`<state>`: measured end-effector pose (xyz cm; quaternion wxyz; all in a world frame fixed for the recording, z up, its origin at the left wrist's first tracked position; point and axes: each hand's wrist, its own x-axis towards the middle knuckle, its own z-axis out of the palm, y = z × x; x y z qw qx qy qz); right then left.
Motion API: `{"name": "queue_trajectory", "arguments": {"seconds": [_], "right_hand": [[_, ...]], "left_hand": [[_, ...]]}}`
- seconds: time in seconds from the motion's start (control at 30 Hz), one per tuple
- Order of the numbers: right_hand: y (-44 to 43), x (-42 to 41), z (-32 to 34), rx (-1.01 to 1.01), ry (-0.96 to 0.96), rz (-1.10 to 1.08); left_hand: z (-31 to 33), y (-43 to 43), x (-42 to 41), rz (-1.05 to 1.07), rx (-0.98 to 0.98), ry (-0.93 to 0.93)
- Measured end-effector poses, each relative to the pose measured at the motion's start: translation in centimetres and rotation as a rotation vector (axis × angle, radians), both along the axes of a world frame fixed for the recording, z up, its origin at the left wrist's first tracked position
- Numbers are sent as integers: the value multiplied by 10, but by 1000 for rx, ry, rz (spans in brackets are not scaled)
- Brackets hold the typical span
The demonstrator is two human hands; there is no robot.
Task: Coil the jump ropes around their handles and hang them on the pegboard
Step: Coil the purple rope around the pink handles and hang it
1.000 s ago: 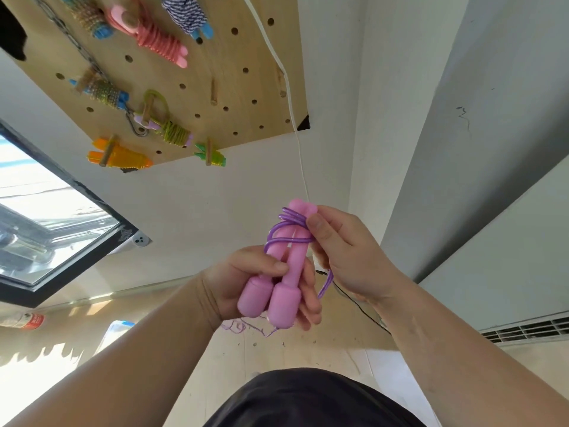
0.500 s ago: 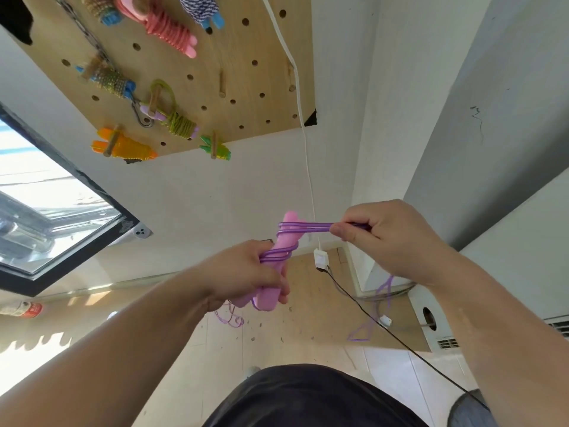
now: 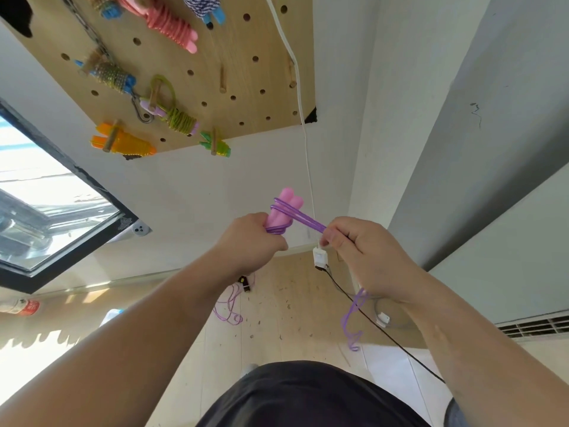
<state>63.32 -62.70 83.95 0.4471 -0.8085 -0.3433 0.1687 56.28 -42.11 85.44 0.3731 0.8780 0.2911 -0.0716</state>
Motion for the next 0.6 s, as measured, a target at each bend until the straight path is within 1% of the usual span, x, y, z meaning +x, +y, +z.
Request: {"name": "queue_trajectory", "arguments": {"seconds": [0.03, 0.1, 0.17, 0.23, 0.27, 0.37, 0.43, 0.5, 0.6], "right_hand": [[-2, 1, 0, -2, 37, 0], [-5, 4, -1, 23, 97, 14], [-6, 5, -1, 56, 97, 34], [-7, 6, 1, 73, 77, 32], [-7, 7, 2, 72, 64, 30], [-7, 7, 3, 94, 53, 52], [-7, 6, 1, 123, 68, 73], [-5, 7, 0, 129, 43, 95], [-1, 8, 7, 118, -16, 181]], "left_hand": [[0, -1, -2, -7, 3, -9], [1, -1, -7, -65, 75, -9], [4, -1, -9, -111, 127, -6], [4, -1, -11, -123, 110, -4], [7, -3, -13, -111, 41, -8], [14, -9, -17, -89, -277, -54], [18, -12, -19, -164, -485, -67], [22, -14, -22, -263, -707, -46], [25, -17, -25, -386, -1051, 61]]}}
